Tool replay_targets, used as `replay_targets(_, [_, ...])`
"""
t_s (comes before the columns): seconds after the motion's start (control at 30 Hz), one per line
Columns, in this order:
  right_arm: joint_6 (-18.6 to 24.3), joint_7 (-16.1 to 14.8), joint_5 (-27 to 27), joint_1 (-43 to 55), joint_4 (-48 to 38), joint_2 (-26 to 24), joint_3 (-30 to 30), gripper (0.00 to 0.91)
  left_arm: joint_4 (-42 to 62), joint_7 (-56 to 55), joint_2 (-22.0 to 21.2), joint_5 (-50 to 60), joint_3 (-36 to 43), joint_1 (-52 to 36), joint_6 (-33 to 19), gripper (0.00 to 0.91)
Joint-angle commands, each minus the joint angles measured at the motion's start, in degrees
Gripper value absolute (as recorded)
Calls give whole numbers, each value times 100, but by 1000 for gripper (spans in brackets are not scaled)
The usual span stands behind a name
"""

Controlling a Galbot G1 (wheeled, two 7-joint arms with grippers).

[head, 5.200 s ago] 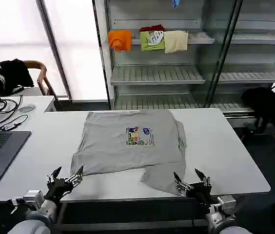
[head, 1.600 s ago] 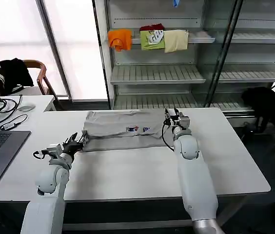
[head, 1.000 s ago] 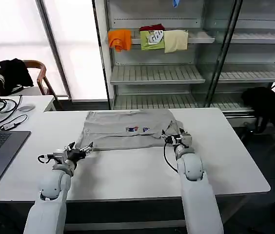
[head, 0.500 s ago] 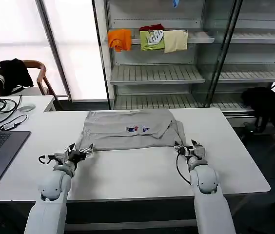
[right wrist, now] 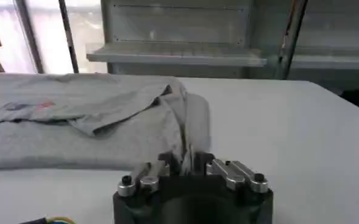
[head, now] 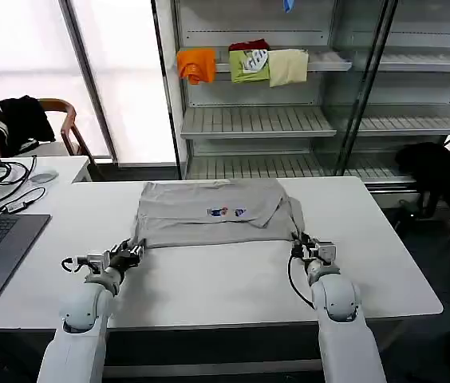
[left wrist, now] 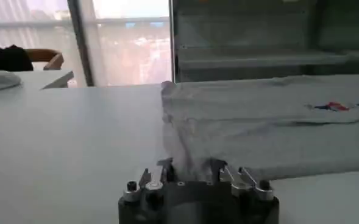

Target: Fold and organize the clothes.

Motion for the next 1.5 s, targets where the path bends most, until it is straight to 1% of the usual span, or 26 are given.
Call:
replay_targets(0.03, [-13, 3, 221, -36, 61, -5, 17, 0, -50, 9, -16, -22, -11, 37, 9, 0])
replay_targets(0.17, [-24, 111, 400, -249, 382, -89, -54, 0, -271, -15, 0, -110, -58, 214, 11, 0])
replay_targets(0.3, [-44, 319, 690, -701, 1082, -226, -117, 0, -883, 2, 63, -350, -207, 705, 19, 0])
replay_targets(0.37, [-55, 384, 726, -1186, 1719, -307, -156, 0, -1170, 28, 82, -452, -358, 881, 22, 0])
replay_targets(0.5, [-58, 432, 716, -1812, 2569, -397, -207, 0, -1689, 102, 168, -688, -579, 1608, 24, 0])
replay_targets(0.73, [-52, 479, 693, -2962, 3460, -516, -242, 0, -2855, 114, 210, -1078, -1211, 2865, 14, 0])
replay_targets(0.9, [-48, 535, 640, -3571, 3865, -601, -308, 0, -3161, 49, 35, -1380, -1869, 3346, 12, 0])
replay_targets(0.97, [-50, 559, 601, -3709, 3963, -652, -329, 0, -3267, -23, -48, -1496, -1947, 3533, 12, 0])
replay_targets(1.07, [-52, 508, 457, -3900, 4052, -726, -388, 0, -3410, -129, -231, -1526, -1921, 3766, 9, 10])
replay_targets(1.1, [-50, 429, 355, -3958, 4058, -742, -399, 0, -3434, -148, -305, -1516, -1895, 3821, 5, 10])
replay_targets(1.13, [-49, 388, 289, -4001, 4054, -754, -410, 907, -3453, -183, -336, -1517, -1854, 3844, 4, 30])
replay_targets(1.17, [-46, 337, 198, -4044, 4024, -771, -446, 907, -3472, -248, -390, -1514, -1789, 3871, 3, 91])
replay_targets(1.2, [-46, 303, 119, -4069, 4004, -770, -464, 907, -3463, -270, -414, -1487, -1748, 3874, -10, 907])
replay_targets(1.23, [-45, 300, 75, -4081, 3981, -769, -471, 907, -3456, -290, -430, -1470, -1708, 3871, -37, 907])
replay_targets(1.3, [-39, 182, -55, -4114, 3946, -757, -480, 907, -3406, -409, -441, -1414, -1655, 3808, -54, 907])
replay_targets(1.4, [-32, 130, -90, -4130, 4040, -751, -442, 907, -3405, -465, -437, -1419, -1691, 3720, -57, 907])
replay_targets(1.5, [-25, 159, -161, -4078, 4237, -671, -375, 907, -3489, -471, -430, -1521, -1822, 3608, -75, 907])
